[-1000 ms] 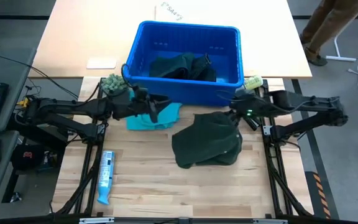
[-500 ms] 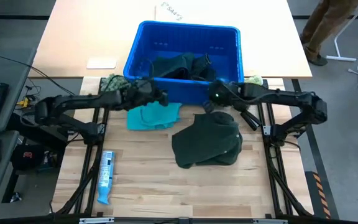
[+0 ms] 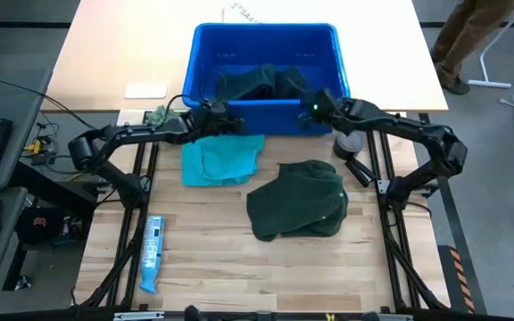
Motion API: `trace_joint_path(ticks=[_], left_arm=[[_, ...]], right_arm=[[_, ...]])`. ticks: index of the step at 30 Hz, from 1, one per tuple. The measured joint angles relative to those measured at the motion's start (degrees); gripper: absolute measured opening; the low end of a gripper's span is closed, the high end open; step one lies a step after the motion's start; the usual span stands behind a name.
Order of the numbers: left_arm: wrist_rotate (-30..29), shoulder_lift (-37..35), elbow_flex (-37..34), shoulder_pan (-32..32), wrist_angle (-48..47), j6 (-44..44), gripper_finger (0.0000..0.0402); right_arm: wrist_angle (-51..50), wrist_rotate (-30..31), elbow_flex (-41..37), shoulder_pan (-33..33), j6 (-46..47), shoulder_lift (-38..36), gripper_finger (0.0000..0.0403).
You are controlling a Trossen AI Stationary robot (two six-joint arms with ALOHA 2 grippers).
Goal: Fold laundry
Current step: Fold the green polo shirt from the blue laundry bin
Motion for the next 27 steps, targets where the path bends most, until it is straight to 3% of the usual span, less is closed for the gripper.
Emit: trace_joint_path(ticks=[10,27], left_arm=[[1.98,0.32,0.43,7.05,0.41,9.02,0.0],[2.11,2.98,0.45,17.47,2.99,22.31,0.0]], right_arm=[[9.23,-6.49,0.04,-8.57,-1.72,6.74,0.0],[18.1,-8.82,-0.04,-11.18,-0.56,11.9,0.0]])
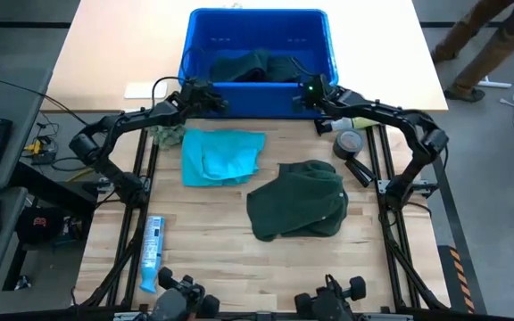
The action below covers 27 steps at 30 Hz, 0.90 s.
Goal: Fold laundry
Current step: Fold the green polo shirt from the blue laundry bin
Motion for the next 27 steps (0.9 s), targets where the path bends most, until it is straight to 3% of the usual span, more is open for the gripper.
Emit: trace_joint_path(ticks=[10,19,27], left_arm=[[0.82,6.53,0.07,-0.13,6.51,-0.11,0.0],[0.73,7.54,0.03,-0.37,6.6,4.18,0.0],[13.42,-0.53,-0.02,-4.01,2.08,-3.11,0.0]], right_arm=[[1.84,1.28,0.0,-2.85,-1.38,1.51,0.0],[3.65,1.01,-0.02,-6.4,0.05,2.04,0.0],[-0.64,-11.58,-0.02,-4.14,-0.45,0.22,0.0]])
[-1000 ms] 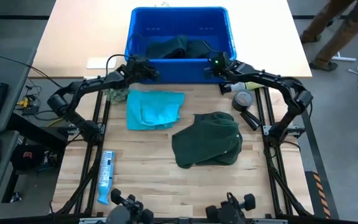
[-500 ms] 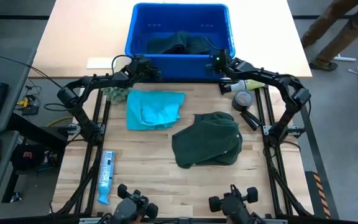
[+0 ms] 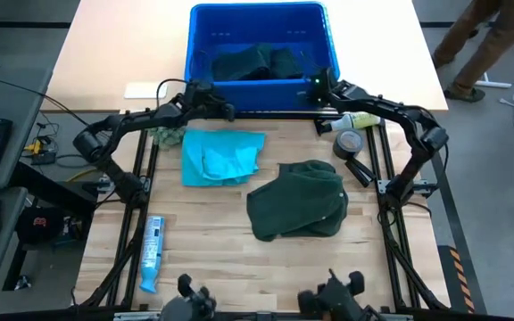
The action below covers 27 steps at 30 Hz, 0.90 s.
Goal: Fold laundry
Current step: Fold the green polo shirt from the blue laundry bin
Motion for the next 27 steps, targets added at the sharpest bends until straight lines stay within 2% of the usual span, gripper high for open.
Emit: trace_joint_path(ticks=[4,8,10,13,16,19,23,27], left_arm=[[0.31,-9.91,0.07,-5.66,-6.68,1.68,0.0],[-3.12,-19.86,0.07,-14.34,-15.12,1.36,0.0],[-6.38,-23.38,0.08,-20.03,-18.68,0.99,0.0],[-13.72,-25.55,-0.81,-29.13,-22.05,0.04,0.0],[-19.13,-24.74,-3.91,-37.25,-21.13,-3.95,0.0],[-19.92,-21.08,-7.33,-43.57,-17.33,-7.82,0.0],[-15.4,-13.06,-7.9,-47.33,-15.34,-11.46,0.0],[-7.5,-4.39,-3.29,-45.87,-15.07,-13.72,0.0014]], right_arm=[[-3.54,-7.53,0.0,3.52,-7.89,-5.1,0.0],[-11.66,-15.42,0.02,7.65,-12.05,-12.42,0.0],[-16.52,-17.52,0.02,10.32,-11.78,-16.52,0.0],[-23.48,-16.95,0.04,15.48,-9.36,-22.16,0.0],[-29.28,-13.46,0.04,21.49,-5.25,-26.3,0.0],[-34.58,-8.35,0.04,27.52,1.14,-29.32,0.0],[-39.18,-2.78,0.04,35.02,9.16,-31.55,0.0],[-41.25,0.29,0.04,41.22,15.25,-32.16,0.0]])
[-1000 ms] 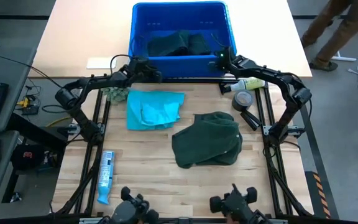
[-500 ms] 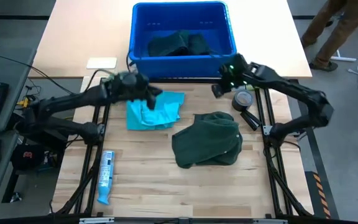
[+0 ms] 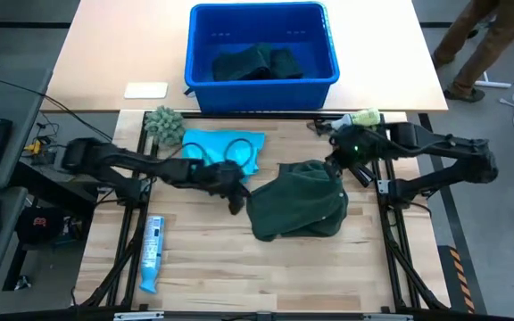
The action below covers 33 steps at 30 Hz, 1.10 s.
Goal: Fold laundry
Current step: Fold the green polo shirt from the blue laundry bin
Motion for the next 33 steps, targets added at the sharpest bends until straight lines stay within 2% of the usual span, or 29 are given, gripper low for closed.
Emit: trace_joint_path(ticks=[2,7,12,15,19,21,33], left_arm=[[3.02,3.78,3.56,1.27,0.02,1.48,0.003],[5.42,12.85,12.79,5.84,-1.88,2.54,0.0093],[11.77,22.61,23.87,9.8,-12.75,5.14,0.0155],[11.53,28.0,30.58,10.54,-20.39,8.71,0.0177],[5.65,32.88,36.73,10.56,-25.45,10.59,0.0189],[4.75,34.74,38.23,10.56,-26.08,10.16,0.019],[1.09,39.94,38.81,8.41,-27.34,9.08,0.0185]], right_arm=[[-0.48,1.08,0.0,2.36,2.33,0.0,0.0],[-0.62,2.3,0.0,6.76,5.72,-0.03,0.0],[-0.77,2.61,0.0,9.75,5.86,-0.02,0.0],[-1.04,3.26,0.0,11.03,5.89,-0.02,0.0],[-1.03,4.05,0.0,11.96,5.87,-0.02,0.0],[-1.05,4.11,0.0,12.08,5.87,-0.02,0.0],[-1.07,5.46,0.0,12.08,5.91,-0.02,0.0]])
